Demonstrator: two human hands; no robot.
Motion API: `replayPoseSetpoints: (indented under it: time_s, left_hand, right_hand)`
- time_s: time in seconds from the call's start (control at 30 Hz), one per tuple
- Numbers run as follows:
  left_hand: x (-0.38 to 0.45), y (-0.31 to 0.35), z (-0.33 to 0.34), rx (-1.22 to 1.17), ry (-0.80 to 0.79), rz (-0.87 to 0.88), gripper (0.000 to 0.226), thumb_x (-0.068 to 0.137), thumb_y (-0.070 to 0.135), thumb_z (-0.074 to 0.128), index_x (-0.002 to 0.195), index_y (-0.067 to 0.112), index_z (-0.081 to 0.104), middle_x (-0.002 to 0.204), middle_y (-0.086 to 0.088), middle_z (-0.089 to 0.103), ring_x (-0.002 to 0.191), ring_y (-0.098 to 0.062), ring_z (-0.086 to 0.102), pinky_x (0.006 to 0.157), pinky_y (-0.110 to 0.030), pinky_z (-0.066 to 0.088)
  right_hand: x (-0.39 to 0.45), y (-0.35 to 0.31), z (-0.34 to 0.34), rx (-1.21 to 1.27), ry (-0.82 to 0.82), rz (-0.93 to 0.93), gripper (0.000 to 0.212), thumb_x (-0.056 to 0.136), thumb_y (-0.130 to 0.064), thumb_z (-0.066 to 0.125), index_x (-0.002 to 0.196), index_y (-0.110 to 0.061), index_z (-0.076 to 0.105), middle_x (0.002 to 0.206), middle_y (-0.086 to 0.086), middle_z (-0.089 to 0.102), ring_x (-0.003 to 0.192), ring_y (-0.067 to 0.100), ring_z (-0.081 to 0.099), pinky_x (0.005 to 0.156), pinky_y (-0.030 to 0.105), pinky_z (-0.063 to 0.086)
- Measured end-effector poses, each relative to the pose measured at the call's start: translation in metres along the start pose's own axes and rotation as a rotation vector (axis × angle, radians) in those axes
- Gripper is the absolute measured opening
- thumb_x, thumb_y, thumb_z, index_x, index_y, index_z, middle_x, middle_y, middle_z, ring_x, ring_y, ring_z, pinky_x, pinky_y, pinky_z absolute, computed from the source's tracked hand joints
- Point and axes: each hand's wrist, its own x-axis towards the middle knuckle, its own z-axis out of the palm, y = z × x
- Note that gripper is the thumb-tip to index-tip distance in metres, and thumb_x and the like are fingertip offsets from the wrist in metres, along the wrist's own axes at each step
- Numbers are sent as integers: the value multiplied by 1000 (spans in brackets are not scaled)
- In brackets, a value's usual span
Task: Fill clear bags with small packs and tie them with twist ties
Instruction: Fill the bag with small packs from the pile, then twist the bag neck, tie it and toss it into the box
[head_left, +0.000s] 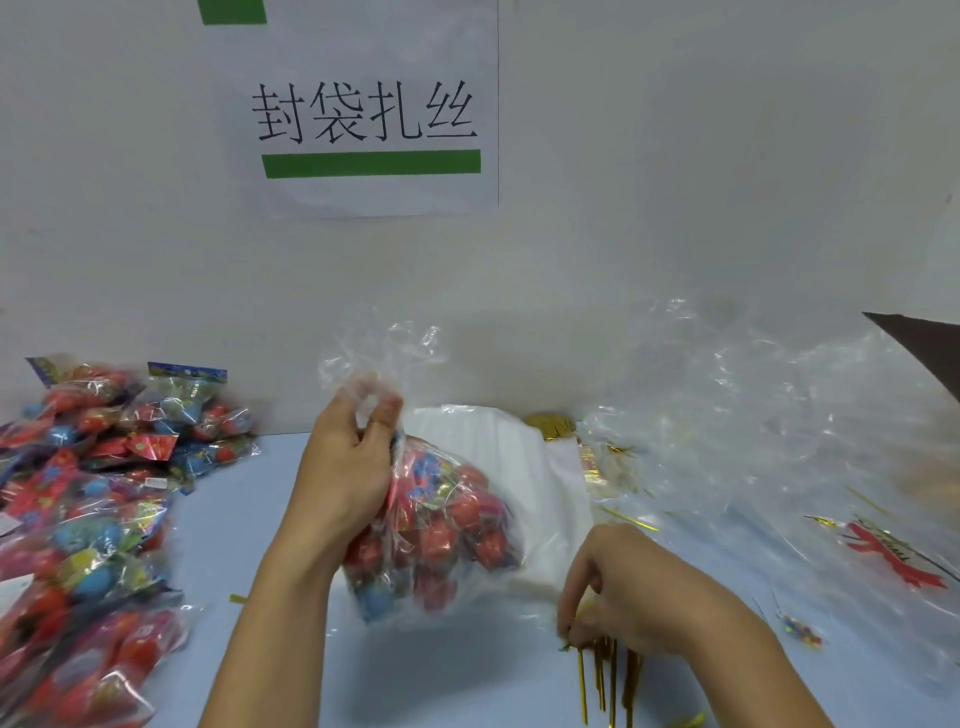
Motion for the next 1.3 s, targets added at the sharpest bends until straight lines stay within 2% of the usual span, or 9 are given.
replayPoseSetpoints:
  time_s: [0.2,0.3,0.47,0.53,0.67,0.77,0.9,1.17,1.3]
  left_hand:
    - [-1,-3,5,-28,-110,-58,6,99,43,51,96,48,53,91,13,70,82,-4,69,76,-24,49]
    - [-5,0,11,-106,-239,-63,10,102,38,50,93,38,55,81,-1,76,56,-7,66,58,-20,49]
    - [-14,5,42,-108,-385,35,17,100,35,53,84,36,60,60,17,59,42,-2,42,44,-10,33]
    - [-21,8,57,-102,-435,3,9,92,51,53,95,48,61,77,22,63,56,5,52,58,-10,43]
    - [-28,9,72,-99,-431,-35,48,86,63,50,130,44,52,120,24,59,116,0,58,98,-18,46]
    - [-27,13,69,-85,-357,41,9,97,47,54,98,53,61,93,17,65,91,1,65,78,-9,49]
    - [-24,15,66,-107,-313,109,31,97,37,60,66,41,60,88,7,63,77,-5,64,68,-8,47]
    - [-27,28,68,-190,-397,161,34,89,47,57,77,16,63,77,-3,61,66,-27,60,59,-34,51]
    - [-30,32,70,-207,-421,161,31,91,40,60,76,12,63,70,6,60,61,-10,60,56,-20,48]
  right_hand:
    - [-6,5,-18,255,196,-142,21,80,-19,83,70,-37,79,70,-14,66,68,3,59,66,16,49]
    - [-9,9,-28,501,427,-179,24,84,-8,78,72,-30,80,71,-8,74,63,8,64,63,16,50]
    - [2,-6,-23,951,876,-186,14,84,-4,78,80,-17,78,72,1,76,65,15,74,58,18,54]
    - [6,-17,-15,1020,836,-205,12,84,-4,79,80,-15,78,72,2,76,68,17,75,59,18,55]
    - [5,-26,-7,1067,642,-238,8,81,-11,82,76,-18,79,78,3,78,75,15,76,68,22,61]
    - [3,-21,-11,1046,591,-272,13,80,-5,81,76,-18,80,79,6,77,77,18,75,72,23,60]
    - [2,-16,-13,1046,442,-340,5,83,-10,79,84,-13,82,89,11,78,89,22,75,82,29,59]
    - [7,-11,-15,1290,337,-316,28,57,-21,82,81,-7,81,86,16,77,82,22,74,71,24,58]
    - [8,-6,-16,1331,254,-250,45,56,-9,83,99,3,75,100,27,74,93,35,73,83,38,58]
